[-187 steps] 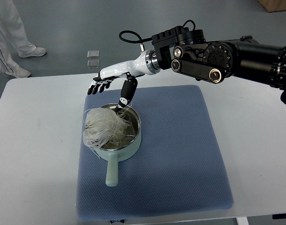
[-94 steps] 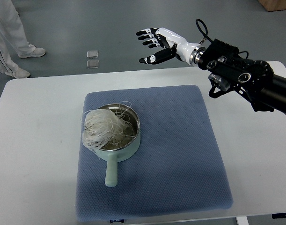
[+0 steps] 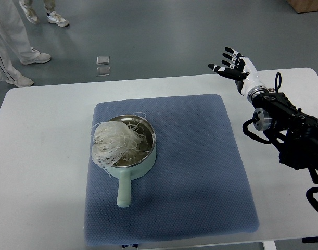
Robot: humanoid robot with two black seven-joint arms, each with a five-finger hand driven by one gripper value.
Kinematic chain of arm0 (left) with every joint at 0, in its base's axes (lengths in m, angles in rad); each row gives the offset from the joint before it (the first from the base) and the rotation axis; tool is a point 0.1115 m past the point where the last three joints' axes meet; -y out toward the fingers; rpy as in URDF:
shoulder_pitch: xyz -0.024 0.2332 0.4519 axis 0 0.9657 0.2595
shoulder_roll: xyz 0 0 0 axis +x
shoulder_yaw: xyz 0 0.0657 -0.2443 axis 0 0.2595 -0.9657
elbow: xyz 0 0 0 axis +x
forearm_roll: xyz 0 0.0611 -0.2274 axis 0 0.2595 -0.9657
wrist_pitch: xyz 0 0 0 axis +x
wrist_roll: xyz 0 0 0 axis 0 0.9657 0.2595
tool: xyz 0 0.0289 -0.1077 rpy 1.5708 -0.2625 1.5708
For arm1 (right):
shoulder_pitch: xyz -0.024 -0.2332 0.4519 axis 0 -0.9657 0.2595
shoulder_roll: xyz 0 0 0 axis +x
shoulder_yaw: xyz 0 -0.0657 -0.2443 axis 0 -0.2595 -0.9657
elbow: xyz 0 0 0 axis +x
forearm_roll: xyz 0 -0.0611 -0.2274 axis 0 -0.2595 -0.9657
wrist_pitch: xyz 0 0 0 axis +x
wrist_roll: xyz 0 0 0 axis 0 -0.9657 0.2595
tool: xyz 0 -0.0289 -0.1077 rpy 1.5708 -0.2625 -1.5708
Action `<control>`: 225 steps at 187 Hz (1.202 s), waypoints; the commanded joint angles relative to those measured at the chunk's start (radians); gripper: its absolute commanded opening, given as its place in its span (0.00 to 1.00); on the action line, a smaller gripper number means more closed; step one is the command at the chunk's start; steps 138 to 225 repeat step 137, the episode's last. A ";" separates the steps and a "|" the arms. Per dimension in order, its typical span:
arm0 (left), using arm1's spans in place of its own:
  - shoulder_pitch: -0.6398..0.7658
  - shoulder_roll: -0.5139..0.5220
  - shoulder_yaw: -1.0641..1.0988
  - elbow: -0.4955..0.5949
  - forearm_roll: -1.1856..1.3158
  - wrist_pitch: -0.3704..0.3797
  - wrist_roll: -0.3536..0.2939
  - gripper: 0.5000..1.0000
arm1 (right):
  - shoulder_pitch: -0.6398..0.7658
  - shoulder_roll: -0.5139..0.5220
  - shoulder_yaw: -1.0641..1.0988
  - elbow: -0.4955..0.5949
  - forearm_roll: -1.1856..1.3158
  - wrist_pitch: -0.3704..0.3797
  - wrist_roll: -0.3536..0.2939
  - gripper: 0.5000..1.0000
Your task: Put vermicelli into pot with right hand
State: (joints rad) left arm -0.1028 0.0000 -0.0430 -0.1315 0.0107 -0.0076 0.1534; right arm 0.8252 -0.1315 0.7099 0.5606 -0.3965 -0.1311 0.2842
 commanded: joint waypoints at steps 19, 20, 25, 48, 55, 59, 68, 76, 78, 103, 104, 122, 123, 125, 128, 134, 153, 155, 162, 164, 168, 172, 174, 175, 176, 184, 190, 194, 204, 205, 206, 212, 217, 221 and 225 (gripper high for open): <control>0.000 0.000 0.002 -0.002 0.000 0.000 0.000 1.00 | -0.031 0.013 0.026 0.001 0.031 0.001 0.003 0.85; 0.000 0.000 0.002 -0.002 0.000 0.000 0.000 1.00 | -0.031 0.013 0.026 0.001 0.033 0.002 0.003 0.85; 0.000 0.000 0.002 -0.002 0.000 0.000 0.000 1.00 | -0.034 0.013 0.026 0.001 0.034 0.002 0.001 0.85; 0.000 0.000 0.002 -0.002 0.000 0.000 0.000 1.00 | -0.037 0.020 0.026 0.002 0.045 0.004 0.009 0.85; 0.000 0.000 0.002 -0.002 0.000 0.000 0.000 1.00 | -0.037 0.020 0.026 0.002 0.047 0.007 0.012 0.85; 0.000 0.000 0.002 -0.002 0.000 0.000 0.000 1.00 | -0.037 0.020 0.026 0.002 0.047 0.007 0.012 0.85; 0.000 0.000 0.002 -0.002 0.000 0.000 0.000 1.00 | -0.040 0.018 0.026 0.002 0.047 0.008 0.012 0.85; 0.000 0.000 0.002 -0.002 0.000 0.000 0.000 1.00 | -0.041 0.018 0.026 0.002 0.047 0.010 0.012 0.85; 0.000 0.000 0.002 -0.002 0.000 0.000 0.000 1.00 | -0.041 0.018 0.026 0.002 0.047 0.010 0.012 0.85; 0.000 0.000 0.002 -0.002 0.000 0.000 0.000 1.00 | -0.040 0.018 0.026 0.005 0.047 0.011 0.012 0.85; 0.000 0.000 0.002 -0.002 0.000 0.000 0.000 1.00 | -0.040 0.018 0.025 0.007 0.047 0.011 0.012 0.85; 0.000 0.000 0.002 -0.002 0.000 0.000 0.000 1.00 | -0.034 0.018 0.025 0.009 0.047 0.011 0.012 0.85; 0.000 0.000 0.002 -0.002 0.000 0.000 0.000 1.00 | -0.034 0.018 0.025 0.009 0.047 0.011 0.012 0.85; 0.000 0.000 0.002 -0.002 0.000 0.000 0.000 1.00 | -0.034 0.018 0.025 0.009 0.047 0.011 0.012 0.85; 0.000 0.000 0.002 -0.002 0.000 0.000 0.000 1.00 | -0.034 0.018 0.025 0.010 0.047 0.011 0.012 0.85; 0.000 0.000 0.000 -0.002 0.000 0.000 0.000 1.00 | -0.034 0.018 0.025 0.010 0.047 0.011 0.012 0.85; 0.000 0.000 0.000 -0.002 0.000 0.000 0.000 1.00 | -0.034 0.018 0.025 0.010 0.047 0.011 0.012 0.85; 0.000 0.000 0.000 -0.002 0.000 0.000 0.000 1.00 | -0.034 0.018 0.025 0.010 0.047 0.011 0.012 0.85; 0.000 0.000 0.000 -0.002 0.000 0.000 0.000 1.00 | -0.034 0.018 0.025 0.010 0.047 0.011 0.012 0.85; 0.000 0.000 0.000 -0.002 0.000 0.000 0.000 1.00 | -0.034 0.018 0.025 0.010 0.047 0.011 0.012 0.85; 0.000 0.000 0.000 -0.002 0.000 0.000 0.000 1.00 | -0.034 0.018 0.025 0.010 0.047 0.011 0.012 0.85; 0.000 0.000 0.000 -0.002 0.000 0.000 0.000 1.00 | -0.034 0.018 0.025 0.010 0.047 0.011 0.012 0.85; 0.000 0.000 0.000 -0.002 0.000 0.000 0.000 1.00 | -0.034 0.018 0.025 0.010 0.047 0.011 0.012 0.85; 0.000 0.000 0.000 -0.002 0.000 0.000 0.000 1.00 | -0.034 0.018 0.025 0.010 0.047 0.011 0.012 0.85; 0.000 0.000 0.000 -0.002 0.000 0.000 0.000 1.00 | -0.034 0.018 0.025 0.010 0.047 0.011 0.012 0.85; 0.000 0.000 0.000 -0.002 0.000 0.000 0.000 1.00 | -0.034 0.018 0.025 0.010 0.047 0.011 0.012 0.85; 0.000 0.000 0.000 -0.002 0.000 0.000 0.000 1.00 | -0.034 0.018 0.025 0.010 0.047 0.011 0.012 0.85; 0.000 0.000 0.000 -0.002 0.000 0.000 0.000 1.00 | -0.034 0.018 0.025 0.010 0.047 0.011 0.012 0.85; 0.000 0.000 0.000 -0.002 0.000 0.000 0.000 1.00 | -0.034 0.018 0.025 0.010 0.047 0.011 0.012 0.85; 0.000 0.000 0.000 -0.002 0.000 0.000 0.000 1.00 | -0.034 0.018 0.025 0.010 0.047 0.011 0.012 0.85; 0.000 0.000 0.000 -0.002 0.000 0.000 0.000 1.00 | -0.034 0.018 0.025 0.010 0.047 0.011 0.012 0.85; 0.000 0.000 0.000 -0.002 0.000 0.000 0.000 1.00 | -0.034 0.018 0.025 0.010 0.047 0.011 0.012 0.85; 0.000 0.000 0.000 -0.002 0.000 0.000 0.000 1.00 | -0.034 0.018 0.025 0.010 0.047 0.011 0.012 0.85; 0.000 0.000 0.000 -0.002 0.000 0.000 0.000 1.00 | -0.034 0.018 0.025 0.010 0.047 0.011 0.012 0.85; 0.000 0.000 0.000 -0.002 0.000 0.000 0.000 1.00 | -0.034 0.018 0.025 0.010 0.047 0.011 0.012 0.85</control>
